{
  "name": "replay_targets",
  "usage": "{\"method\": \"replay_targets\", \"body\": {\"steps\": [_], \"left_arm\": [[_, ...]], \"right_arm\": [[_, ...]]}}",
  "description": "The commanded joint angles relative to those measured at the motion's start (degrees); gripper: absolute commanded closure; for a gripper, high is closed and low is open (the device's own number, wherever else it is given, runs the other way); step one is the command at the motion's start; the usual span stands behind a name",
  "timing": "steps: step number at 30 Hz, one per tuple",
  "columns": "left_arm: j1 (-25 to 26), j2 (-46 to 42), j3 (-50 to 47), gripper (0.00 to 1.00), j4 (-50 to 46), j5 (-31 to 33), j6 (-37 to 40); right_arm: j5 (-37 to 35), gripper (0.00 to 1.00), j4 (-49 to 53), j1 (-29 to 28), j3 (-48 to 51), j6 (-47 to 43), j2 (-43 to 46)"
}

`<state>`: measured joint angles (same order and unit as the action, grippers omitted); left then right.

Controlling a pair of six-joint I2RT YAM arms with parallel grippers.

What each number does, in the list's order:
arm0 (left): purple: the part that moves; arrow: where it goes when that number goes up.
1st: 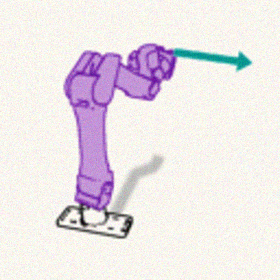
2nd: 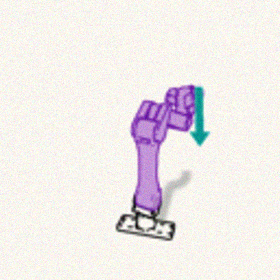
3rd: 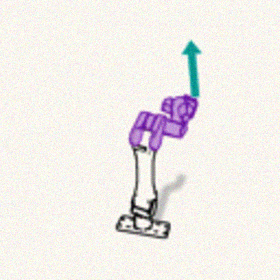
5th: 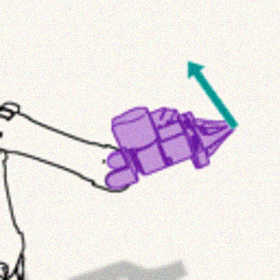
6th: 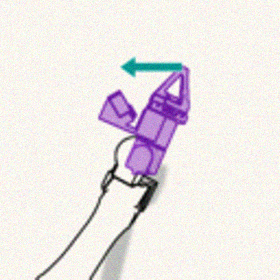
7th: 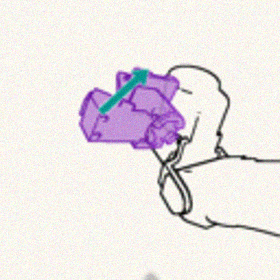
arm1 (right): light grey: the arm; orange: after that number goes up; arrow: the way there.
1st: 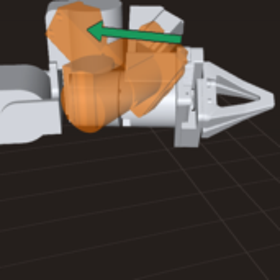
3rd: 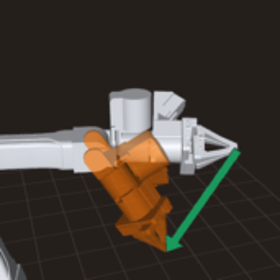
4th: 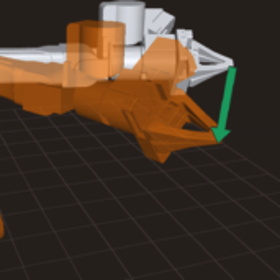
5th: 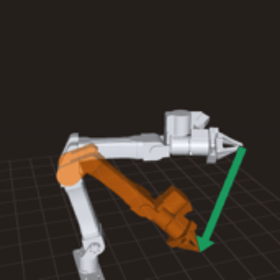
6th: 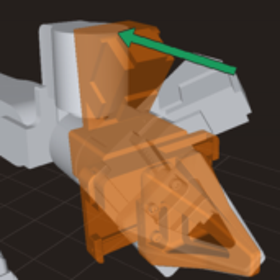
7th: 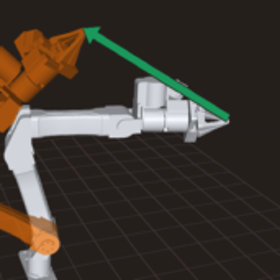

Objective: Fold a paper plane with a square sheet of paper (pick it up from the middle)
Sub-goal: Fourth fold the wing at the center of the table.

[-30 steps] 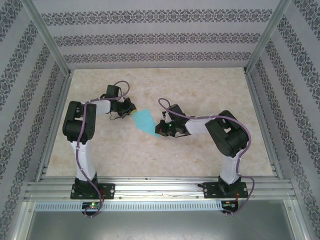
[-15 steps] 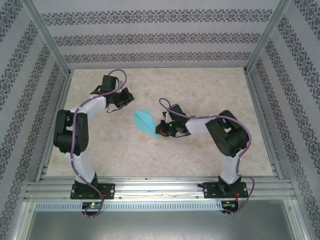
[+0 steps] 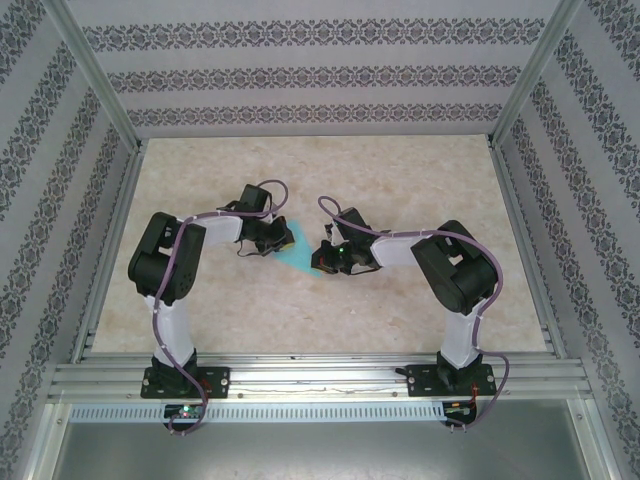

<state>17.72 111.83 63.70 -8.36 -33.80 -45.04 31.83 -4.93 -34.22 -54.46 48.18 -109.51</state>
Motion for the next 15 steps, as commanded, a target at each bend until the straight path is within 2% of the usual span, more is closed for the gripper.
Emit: {"method": "replay_targets", "body": {"steps": [1,8,11,15], "left_arm": [[-0.07,0.28,-0.93,0.97,-0.92,2.49,-0.25],[-0.05,-0.07,-3.34,0.98,0.00,2.07,-0.46],[-0.10,-0.21,-4.32,0.98,1.06,1.37,-0.75],[-0.14,-0.47,-5.24,0.98,1.51,1.28,-0.75]], "right_arm": [[0.29,1.00,7.43,0.03,-0.04,0.30,-0.10],[2.07,1.00,7.94,-1.02,-6.82,-1.09,0.91],[1.26,0.99,7.20,-0.95,-9.36,-0.43,-1.66],[4.00,0.98,8.59,-1.21,-14.61,-0.66,-7.35]]}}
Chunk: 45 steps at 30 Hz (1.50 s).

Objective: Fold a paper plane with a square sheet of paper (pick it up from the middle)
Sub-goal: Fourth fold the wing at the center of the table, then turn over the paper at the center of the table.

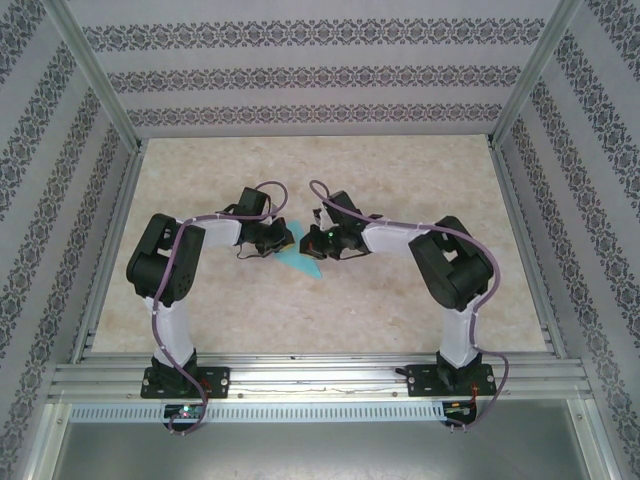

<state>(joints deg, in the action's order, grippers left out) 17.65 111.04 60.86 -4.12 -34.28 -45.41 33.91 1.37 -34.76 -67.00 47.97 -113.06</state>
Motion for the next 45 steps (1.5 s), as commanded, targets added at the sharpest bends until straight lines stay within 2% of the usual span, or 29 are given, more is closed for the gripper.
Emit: {"method": "replay_targets", "body": {"steps": [1,5,11,16,28,33,35,38,45], "left_arm": [[-0.07,0.23,-2.56,0.98,-2.58,1.78,-0.52],[-0.15,0.57,-2.68,0.98,-2.69,2.19,-0.76],[-0.93,0.56,-2.98,1.00,-2.60,2.88,-1.51],[-1.66,0.85,-3.31,1.00,-2.69,2.95,-2.12],[-1.83,0.80,-3.63,1.00,-2.24,1.77,-2.18],[-1.79,1.01,-3.67,1.00,-1.63,0.66,-3.23],[-1.82,1.19,-3.56,1.00,-1.66,-0.05,-3.78],[-1.90,1.52,-3.40,1.00,-0.82,-1.41,-5.12],[-1.92,1.92,-3.21,1.00,-1.50,-1.75,-5.77]], "right_arm": [[1.78,0.97,2.70,-0.67,-2.51,-0.70,-4.86],[-0.03,0.96,3.21,0.31,0.80,-0.31,-6.30],[1.64,0.95,1.77,0.50,8.40,-1.89,-0.63],[0.38,0.93,2.24,0.79,13.29,-2.35,4.02],[0.01,0.93,-1.79,2.34,24.63,-0.78,10.59],[-2.53,0.87,-3.03,2.52,24.35,2.45,14.88],[-4.37,0.79,-3.28,2.51,23.94,4.43,16.04],[-6.30,0.72,-5.42,2.53,24.46,8.20,16.79],[-3.35,0.71,-6.61,1.84,22.59,9.69,13.91]]}}
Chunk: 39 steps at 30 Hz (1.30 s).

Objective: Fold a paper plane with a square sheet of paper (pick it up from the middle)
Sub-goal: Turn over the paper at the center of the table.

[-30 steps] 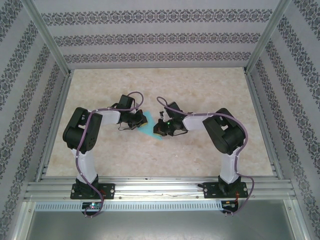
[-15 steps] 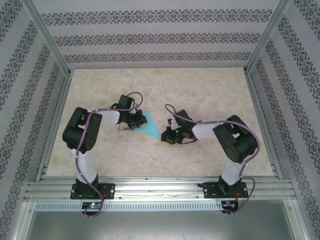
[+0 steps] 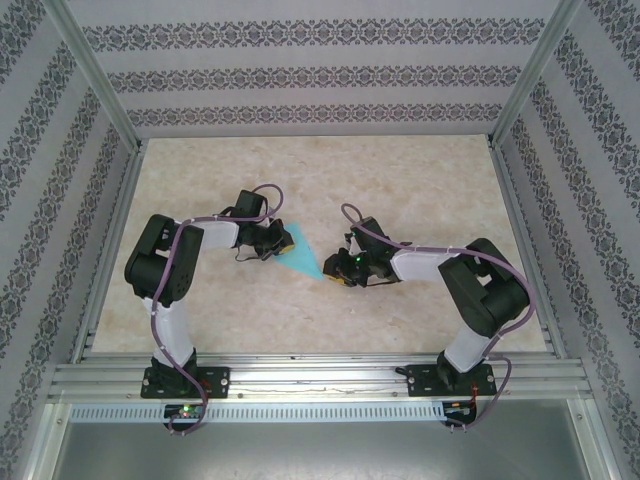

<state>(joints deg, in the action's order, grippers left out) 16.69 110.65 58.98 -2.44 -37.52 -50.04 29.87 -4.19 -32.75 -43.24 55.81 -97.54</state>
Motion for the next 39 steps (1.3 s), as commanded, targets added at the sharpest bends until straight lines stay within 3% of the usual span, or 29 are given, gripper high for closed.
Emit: {"method": "replay_targets", "body": {"steps": [1,23,39], "left_arm": [[-1.06,2.40,-1.26,1.00,-3.55,1.44,-1.08],[-1.40,2.94,-1.12,1.00,-3.20,-0.45,-2.51],[-1.42,3.10,-2.12,1.00,-0.34,-1.91,-4.47]], "right_arm": [[1.05,0.71,-0.81,-0.42,-1.54,1.85,-2.13],[-2.50,0.73,0.96,-2.89,-3.32,3.87,-3.59],[-1.59,0.72,-9.35,-2.16,-2.96,7.91,-6.58]]}}
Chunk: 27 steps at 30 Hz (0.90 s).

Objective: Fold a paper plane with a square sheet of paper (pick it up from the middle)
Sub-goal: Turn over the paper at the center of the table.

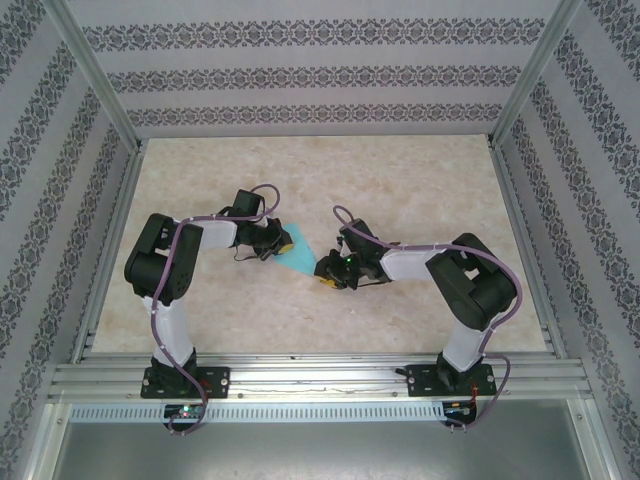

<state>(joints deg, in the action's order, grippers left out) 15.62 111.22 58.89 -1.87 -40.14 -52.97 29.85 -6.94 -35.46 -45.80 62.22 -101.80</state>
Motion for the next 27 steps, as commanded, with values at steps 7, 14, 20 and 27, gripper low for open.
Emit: {"method": "replay_targets", "body": {"steps": [7,14,20,27], "left_arm": [[-0.35,2.25,-3.12,1.00,1.68,0.46,-3.10],[-0.41,1.73,-2.99,1.00,1.53,0.36,-2.93],[-0.23,-1.21,-3.49,0.95,2.76,0.26,-3.61],[0.37,-10.56,-2.78,0.68,2.46,3.93,-2.69]], "right_arm": [[-1.97,0.75,-12.78,1.17,1.16,3.64,-3.13],[-0.36,0.79,-14.33,1.63,0.72,3.32,-4.29],[-0.40,0.91,-13.89,2.48,1.28,1.82,-2.94],[-1.37,0.95,-10.86,4.25,3.97,-3.05,4.47]]}}
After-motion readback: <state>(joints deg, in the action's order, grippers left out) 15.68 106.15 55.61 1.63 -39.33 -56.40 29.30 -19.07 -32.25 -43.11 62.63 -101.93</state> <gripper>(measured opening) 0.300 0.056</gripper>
